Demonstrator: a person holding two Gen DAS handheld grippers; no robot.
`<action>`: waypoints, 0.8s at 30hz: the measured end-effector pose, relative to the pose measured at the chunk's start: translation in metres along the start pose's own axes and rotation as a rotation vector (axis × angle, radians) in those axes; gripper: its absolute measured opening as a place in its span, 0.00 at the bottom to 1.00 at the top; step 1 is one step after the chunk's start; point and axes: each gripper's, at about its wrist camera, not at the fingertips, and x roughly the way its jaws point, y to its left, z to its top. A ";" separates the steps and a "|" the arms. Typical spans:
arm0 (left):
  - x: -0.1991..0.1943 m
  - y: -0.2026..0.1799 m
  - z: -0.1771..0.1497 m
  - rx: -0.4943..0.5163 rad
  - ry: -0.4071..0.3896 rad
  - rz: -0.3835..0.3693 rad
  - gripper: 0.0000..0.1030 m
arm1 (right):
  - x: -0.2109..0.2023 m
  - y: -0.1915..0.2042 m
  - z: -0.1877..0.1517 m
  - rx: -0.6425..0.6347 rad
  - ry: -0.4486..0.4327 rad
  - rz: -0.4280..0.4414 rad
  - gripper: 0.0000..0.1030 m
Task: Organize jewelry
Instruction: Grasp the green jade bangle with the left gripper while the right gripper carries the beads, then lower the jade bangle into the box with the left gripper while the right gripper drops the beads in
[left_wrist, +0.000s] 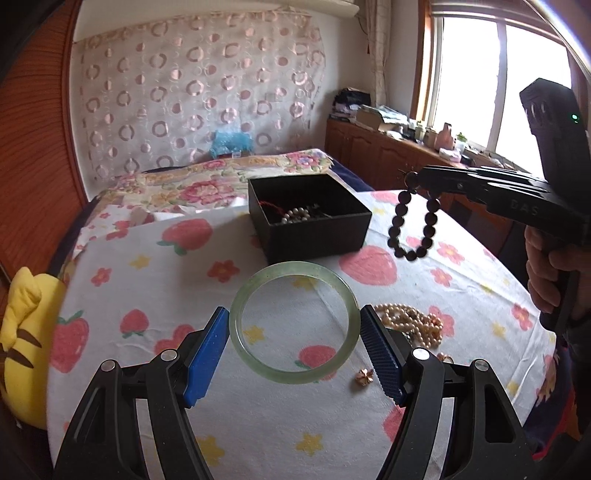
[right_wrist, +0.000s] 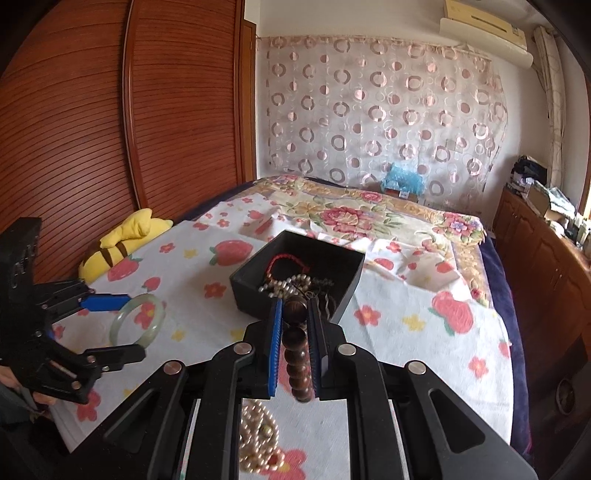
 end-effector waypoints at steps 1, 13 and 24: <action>-0.001 0.000 0.002 -0.001 -0.004 0.001 0.67 | 0.001 -0.001 0.002 -0.003 -0.002 -0.005 0.14; 0.015 0.004 0.034 0.011 -0.032 0.008 0.67 | 0.031 -0.019 0.046 -0.008 -0.033 -0.039 0.14; 0.034 0.020 0.070 0.000 -0.045 0.049 0.67 | 0.065 -0.027 0.073 0.018 -0.024 -0.001 0.14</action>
